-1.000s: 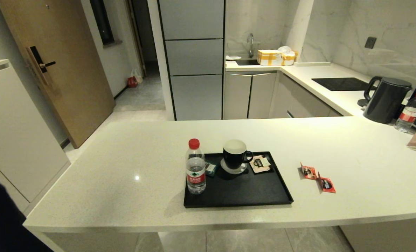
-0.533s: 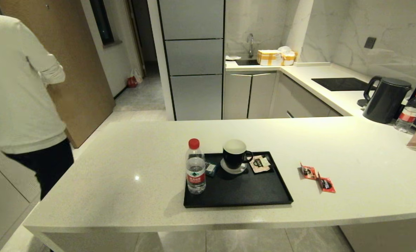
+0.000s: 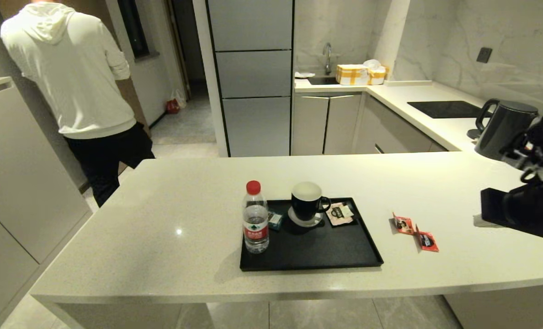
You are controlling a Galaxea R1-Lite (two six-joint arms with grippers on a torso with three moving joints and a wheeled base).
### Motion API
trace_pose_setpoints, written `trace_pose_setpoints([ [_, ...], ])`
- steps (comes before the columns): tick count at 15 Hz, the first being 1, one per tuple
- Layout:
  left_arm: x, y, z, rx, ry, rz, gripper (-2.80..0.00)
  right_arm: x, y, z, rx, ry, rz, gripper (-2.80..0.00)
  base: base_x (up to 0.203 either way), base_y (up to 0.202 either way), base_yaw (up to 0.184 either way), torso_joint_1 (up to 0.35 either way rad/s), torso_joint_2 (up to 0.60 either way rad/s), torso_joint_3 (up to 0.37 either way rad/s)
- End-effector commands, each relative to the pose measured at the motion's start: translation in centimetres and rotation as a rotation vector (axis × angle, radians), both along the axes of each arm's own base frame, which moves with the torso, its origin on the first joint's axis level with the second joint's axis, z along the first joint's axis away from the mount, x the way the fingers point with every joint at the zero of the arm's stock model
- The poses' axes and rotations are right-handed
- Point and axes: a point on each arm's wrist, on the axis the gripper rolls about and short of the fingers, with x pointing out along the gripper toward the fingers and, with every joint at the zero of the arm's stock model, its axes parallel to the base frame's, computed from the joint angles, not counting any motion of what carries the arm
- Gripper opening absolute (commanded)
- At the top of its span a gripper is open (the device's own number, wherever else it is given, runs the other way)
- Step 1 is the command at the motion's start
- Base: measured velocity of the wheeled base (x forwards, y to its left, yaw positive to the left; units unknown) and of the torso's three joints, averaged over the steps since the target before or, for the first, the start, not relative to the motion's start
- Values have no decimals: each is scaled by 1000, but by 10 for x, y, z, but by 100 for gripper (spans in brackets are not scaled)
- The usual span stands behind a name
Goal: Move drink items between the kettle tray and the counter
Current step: Return the tea bag to its original position
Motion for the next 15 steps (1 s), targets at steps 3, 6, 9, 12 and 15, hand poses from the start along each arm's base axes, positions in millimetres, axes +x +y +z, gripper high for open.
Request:
trace_pose_setpoints([
  [3,1,0,-4,0,17,0,-280,91,-6,-72,11,193,-38,-280,0,0,0,0,0,0],
  [6,1,0,-4,0,15,0,-280,128,-15,-97,23,211,-103,-280,0,0,0,0,0,0],
  [9,1,0,-4,0,17,0,-280,146,-19,-111,8,213,-134,0,0,0,0,0,0,0],
  [12,1,0,-4,0,17,1,-280,152,-19,-127,10,245,-143,0,0,0,0,0,0,0],
  [15,1,0,-4,0,17,0,-280,150,-19,-132,18,259,-158,0,0,0,0,0,0,0],
])
